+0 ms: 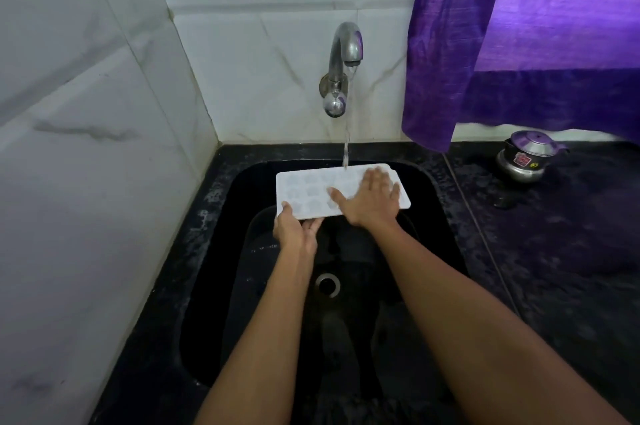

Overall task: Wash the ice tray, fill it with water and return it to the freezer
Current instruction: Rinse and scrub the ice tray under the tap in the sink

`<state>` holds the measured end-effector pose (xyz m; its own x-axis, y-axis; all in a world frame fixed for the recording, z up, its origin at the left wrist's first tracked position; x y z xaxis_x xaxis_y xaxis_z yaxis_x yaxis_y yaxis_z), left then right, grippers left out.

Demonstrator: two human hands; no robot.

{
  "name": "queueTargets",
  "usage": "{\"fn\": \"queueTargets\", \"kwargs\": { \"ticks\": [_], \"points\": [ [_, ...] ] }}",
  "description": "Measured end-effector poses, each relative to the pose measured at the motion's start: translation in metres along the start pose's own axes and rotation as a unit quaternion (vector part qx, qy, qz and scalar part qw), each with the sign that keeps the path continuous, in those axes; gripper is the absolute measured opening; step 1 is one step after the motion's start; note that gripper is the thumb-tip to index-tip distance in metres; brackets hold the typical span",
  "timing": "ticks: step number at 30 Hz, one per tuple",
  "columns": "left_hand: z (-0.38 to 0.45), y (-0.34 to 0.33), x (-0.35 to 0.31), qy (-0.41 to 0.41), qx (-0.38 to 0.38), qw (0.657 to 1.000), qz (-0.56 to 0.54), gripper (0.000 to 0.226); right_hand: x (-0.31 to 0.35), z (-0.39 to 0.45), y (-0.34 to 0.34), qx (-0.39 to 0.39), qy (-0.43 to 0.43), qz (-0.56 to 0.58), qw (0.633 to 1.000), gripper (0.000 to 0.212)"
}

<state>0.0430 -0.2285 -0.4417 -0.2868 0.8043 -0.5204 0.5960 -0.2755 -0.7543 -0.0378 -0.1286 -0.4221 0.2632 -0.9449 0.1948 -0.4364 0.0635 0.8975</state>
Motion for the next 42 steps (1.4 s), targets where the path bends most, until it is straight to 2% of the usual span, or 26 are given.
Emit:
{"fn": "queueTargets", "kwargs": {
  "ticks": [2,3,6,8,10,13,15,17,20,22,25,27,29,32,36,39,42],
  "points": [
    [-0.006,0.001,0.009,0.012,-0.003,1.0,0.018,0.026,0.001,-0.007,-0.004,0.017,-0.052,0.022,0.998,0.096],
    [-0.009,0.001,0.017,0.019,-0.002,0.999,0.027,0.026,0.008,-0.01,-0.008,0.013,-0.036,0.021,0.999,0.09],
    [-0.014,0.0,0.035,0.048,-0.003,0.998,0.051,0.034,0.033,-0.018,-0.025,0.015,0.103,-0.018,0.994,0.07],
    [-0.014,0.003,0.036,0.068,0.002,0.996,0.049,0.036,0.033,-0.018,-0.029,0.03,0.158,-0.058,0.985,0.065],
    [-0.013,0.005,0.031,0.063,0.003,0.998,0.03,0.033,0.023,-0.016,-0.028,0.025,0.117,-0.055,0.991,0.071],
    [-0.014,0.003,0.025,0.047,-0.005,0.999,0.009,0.028,0.011,-0.018,-0.024,0.013,-0.022,0.019,1.0,0.083],
    [-0.018,-0.002,0.028,0.048,-0.013,0.999,0.023,0.031,0.018,-0.021,-0.021,0.012,-0.034,0.014,0.999,0.083],
    [-0.017,-0.005,0.031,0.051,-0.012,0.998,0.04,0.033,0.028,-0.022,-0.018,0.002,0.048,-0.024,0.999,0.076],
    [-0.016,-0.004,0.022,0.045,0.005,0.998,0.032,0.033,0.025,-0.019,-0.013,0.027,0.164,-0.044,0.985,0.067],
    [-0.012,0.004,0.011,0.043,0.018,0.998,0.036,0.035,0.012,-0.013,-0.007,0.03,0.161,-0.021,0.986,0.075],
    [-0.013,0.016,0.002,0.061,0.037,0.996,0.047,0.04,0.001,-0.009,0.005,0.04,0.092,0.024,0.995,0.113],
    [-0.016,0.022,0.004,0.077,0.048,0.995,0.039,0.041,0.004,-0.007,0.013,0.059,0.081,0.01,0.995,0.124],
    [-0.019,0.031,0.006,0.081,0.052,0.995,0.032,0.04,0.009,-0.006,0.023,0.081,0.07,-0.008,0.994,0.113],
    [-0.02,0.045,0.009,0.088,0.059,0.994,0.025,0.04,0.007,-0.004,0.031,0.083,0.056,0.017,0.995,0.073],
    [-0.015,0.053,0.016,0.125,0.035,0.991,0.012,0.043,0.01,-0.011,0.029,0.057,0.103,0.041,0.992,0.056],
    [-0.009,0.052,0.017,0.182,0.0,0.983,0.007,0.071,0.014,-0.02,0.018,-0.001,0.149,-0.011,0.989,0.026],
    [0.002,0.049,0.007,0.201,0.015,0.978,-0.061,0.092,0.012,-0.023,0.003,-0.083,0.215,-0.119,0.966,0.023]
  ]
}}
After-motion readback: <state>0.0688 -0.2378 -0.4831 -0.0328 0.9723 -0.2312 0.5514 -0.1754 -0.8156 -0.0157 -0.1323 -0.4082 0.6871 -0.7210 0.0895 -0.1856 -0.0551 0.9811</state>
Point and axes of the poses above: each hand's wrist, its own z-axis towards the middle knuckle, its own y-axis out of the back of the hand, x = y × z, the point moved 1 cm from there along z, towards the middle knuckle, and after that the axes turned 13 degrees about x, right-handed, at the moved point
